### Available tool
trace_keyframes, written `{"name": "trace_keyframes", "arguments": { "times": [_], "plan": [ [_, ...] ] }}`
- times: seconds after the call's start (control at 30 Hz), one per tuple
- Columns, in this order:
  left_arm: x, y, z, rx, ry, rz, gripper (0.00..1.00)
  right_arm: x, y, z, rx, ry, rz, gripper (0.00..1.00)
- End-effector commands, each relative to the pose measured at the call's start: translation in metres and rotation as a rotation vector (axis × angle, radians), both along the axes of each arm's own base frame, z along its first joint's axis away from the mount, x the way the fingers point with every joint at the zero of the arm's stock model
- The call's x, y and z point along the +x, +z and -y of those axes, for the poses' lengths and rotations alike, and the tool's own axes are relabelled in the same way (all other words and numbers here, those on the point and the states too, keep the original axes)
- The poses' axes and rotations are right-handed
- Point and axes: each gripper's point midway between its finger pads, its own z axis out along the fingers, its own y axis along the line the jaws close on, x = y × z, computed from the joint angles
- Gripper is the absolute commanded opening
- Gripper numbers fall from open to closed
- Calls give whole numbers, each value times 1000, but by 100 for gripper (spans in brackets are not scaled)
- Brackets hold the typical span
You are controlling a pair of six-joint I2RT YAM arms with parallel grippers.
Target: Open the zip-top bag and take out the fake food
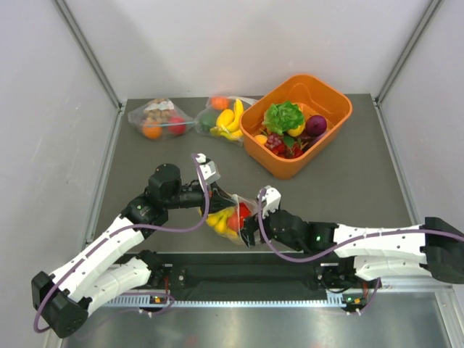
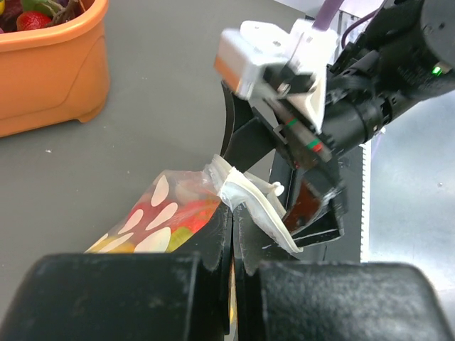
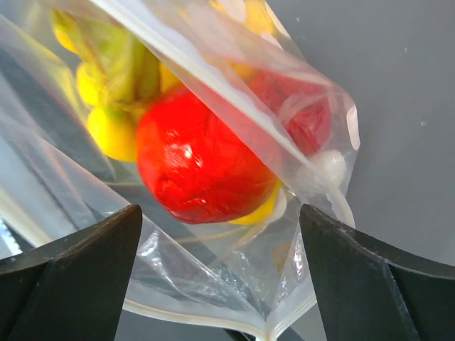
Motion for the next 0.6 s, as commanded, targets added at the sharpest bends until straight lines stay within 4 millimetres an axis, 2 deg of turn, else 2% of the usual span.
{"name": "trace_keyframes", "arguments": {
  "times": [0.0,0.2,0.43,0.57],
  "plan": [
    [0,26,3,-63,-22,99,0,-2,32,-16,134,24,49,92],
    [-1,27,3,-65,-28,98,0,2,33,-36,115,56,87,94],
    [-3,28,4,-69,-35,102,0,14,32,-48,82,44,143,95],
    [-4,27,5,-68,-41,96,0,19,45,-53,121,38,194,95]
  ]
}}
